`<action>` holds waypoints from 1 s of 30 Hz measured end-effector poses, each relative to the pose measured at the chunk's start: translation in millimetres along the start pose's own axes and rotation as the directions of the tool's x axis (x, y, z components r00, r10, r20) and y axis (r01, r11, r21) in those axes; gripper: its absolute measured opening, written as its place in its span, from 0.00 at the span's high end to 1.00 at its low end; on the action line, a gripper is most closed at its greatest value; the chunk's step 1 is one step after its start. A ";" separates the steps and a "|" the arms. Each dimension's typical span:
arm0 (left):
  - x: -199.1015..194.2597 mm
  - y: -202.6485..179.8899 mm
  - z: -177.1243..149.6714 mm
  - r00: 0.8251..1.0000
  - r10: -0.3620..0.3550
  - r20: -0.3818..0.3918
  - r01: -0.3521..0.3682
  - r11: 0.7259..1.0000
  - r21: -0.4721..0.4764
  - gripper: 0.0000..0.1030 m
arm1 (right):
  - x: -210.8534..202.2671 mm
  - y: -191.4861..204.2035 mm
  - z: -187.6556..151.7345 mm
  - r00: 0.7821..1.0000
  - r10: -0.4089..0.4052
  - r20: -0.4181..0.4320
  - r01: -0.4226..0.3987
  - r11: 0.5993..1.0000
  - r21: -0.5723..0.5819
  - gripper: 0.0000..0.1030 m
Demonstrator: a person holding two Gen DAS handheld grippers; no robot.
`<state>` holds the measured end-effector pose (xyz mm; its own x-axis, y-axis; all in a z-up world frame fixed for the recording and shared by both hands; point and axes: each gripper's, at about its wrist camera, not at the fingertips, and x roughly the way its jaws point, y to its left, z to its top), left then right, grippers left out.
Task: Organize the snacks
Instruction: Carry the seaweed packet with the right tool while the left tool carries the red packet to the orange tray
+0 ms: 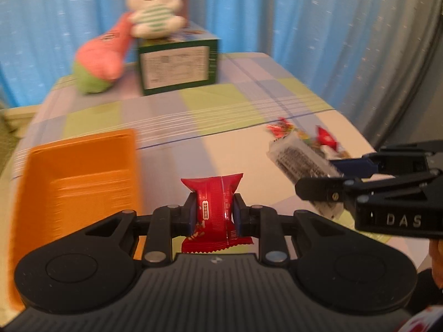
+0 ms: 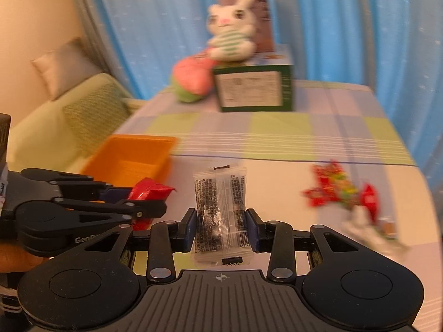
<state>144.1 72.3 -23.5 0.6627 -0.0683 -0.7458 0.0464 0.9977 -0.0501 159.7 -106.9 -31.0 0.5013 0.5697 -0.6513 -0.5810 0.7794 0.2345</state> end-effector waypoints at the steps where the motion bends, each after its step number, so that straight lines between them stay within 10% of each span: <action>1: -6.6 9.7 -2.9 1.000 0.015 0.002 -0.015 1.000 -0.008 0.78 | 3.3 13.7 1.5 1.000 0.017 -0.001 -0.017 1.000 -0.002 0.63; 13: -31.2 130.0 -39.4 0.992 0.118 -0.050 -0.124 0.980 -0.156 0.78 | 70.8 134.0 5.5 0.995 0.088 -0.049 -0.091 0.994 -0.060 0.63; 30: -14.3 176.3 -55.8 0.991 0.126 -0.053 -0.134 0.969 -0.205 0.71 | 127.3 155.5 4.8 0.991 0.064 -0.117 -0.071 0.996 -0.055 0.63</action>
<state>101.2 249.2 -58.8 0.6228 0.0577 -0.7802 -0.1973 0.9766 -0.0852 136.2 88.0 -74.0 0.3848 0.5838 -0.7149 -0.6495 0.7216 0.2397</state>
